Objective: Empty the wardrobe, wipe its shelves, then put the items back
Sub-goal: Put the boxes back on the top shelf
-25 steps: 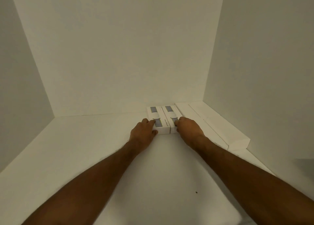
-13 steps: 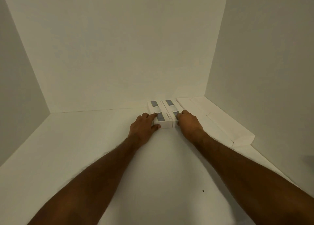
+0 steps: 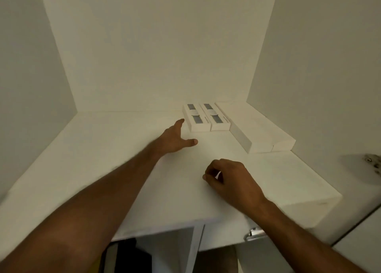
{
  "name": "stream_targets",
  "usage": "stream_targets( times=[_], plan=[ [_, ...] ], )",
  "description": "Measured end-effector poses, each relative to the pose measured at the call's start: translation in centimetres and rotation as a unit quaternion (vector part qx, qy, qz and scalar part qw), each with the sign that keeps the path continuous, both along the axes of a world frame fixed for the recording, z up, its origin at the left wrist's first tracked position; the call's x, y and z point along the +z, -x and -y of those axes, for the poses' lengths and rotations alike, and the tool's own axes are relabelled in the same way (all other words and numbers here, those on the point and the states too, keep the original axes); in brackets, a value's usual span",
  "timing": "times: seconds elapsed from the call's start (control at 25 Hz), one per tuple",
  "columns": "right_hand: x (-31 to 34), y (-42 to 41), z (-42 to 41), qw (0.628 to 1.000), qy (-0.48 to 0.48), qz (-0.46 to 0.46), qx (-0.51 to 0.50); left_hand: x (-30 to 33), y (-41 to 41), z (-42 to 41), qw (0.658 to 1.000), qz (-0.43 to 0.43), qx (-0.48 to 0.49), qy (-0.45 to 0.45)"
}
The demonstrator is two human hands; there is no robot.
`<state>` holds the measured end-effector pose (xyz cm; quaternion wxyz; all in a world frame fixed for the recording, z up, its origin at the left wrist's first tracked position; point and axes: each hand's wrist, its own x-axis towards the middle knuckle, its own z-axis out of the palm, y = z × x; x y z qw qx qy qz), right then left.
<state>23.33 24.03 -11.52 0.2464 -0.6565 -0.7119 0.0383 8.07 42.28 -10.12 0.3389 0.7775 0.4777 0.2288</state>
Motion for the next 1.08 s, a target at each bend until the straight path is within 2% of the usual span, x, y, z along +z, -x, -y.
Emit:
stream_targets(
  times=[0.04,0.12,0.2,0.32,0.44,0.56,0.68,0.84,0.88,1.0,1.08],
  plan=[
    [0.1,0.6,0.6,1.0,-0.007,-0.015,0.017,0.1,0.9,2.0,1.0,0.001,0.012,-0.01],
    [0.6,2.2,1.7,0.997,-0.025,-0.031,0.066,0.9,3.0,6.8,0.995,0.065,0.045,-0.057],
    [0.9,3.8,3.0,0.991,-0.037,-0.046,0.124,1.7,5.4,12.5,0.979,0.153,0.093,-0.1],
    [0.6,6.8,6.0,0.966,-0.034,-0.066,0.247,1.2,9.7,22.6,0.95,0.233,0.163,-0.132],
    [-1.1,9.8,10.2,0.915,-0.016,-0.082,0.394,-1.9,12.8,33.9,0.911,0.265,0.281,-0.146],
    [-4.3,12.7,16.1,0.838,0.044,-0.094,0.535,-6.7,13.8,46.3,0.853,0.257,0.431,-0.142],
    [-7.7,15.8,24.2,0.727,0.119,-0.041,0.675,-12.1,12.3,59.7,0.749,0.25,0.607,-0.096],
    [-9.3,18.3,36.1,0.569,0.19,0.019,0.8,-17.7,7.3,75.7,0.581,0.261,0.77,-0.05],
    [-9.7,18.9,39.2,0.528,0.193,0.033,0.826,-19.1,5.8,79.6,0.529,0.264,0.806,-0.038],
    [-9.9,19.8,46.4,0.443,0.215,0.077,0.867,-22.4,1.9,88.8,0.378,0.295,0.878,-0.016],
    [-10.5,20.2,52.1,0.377,0.226,0.115,0.891,-24.7,-1.4,95.1,0.254,0.333,0.908,-0.012]
  ],
)
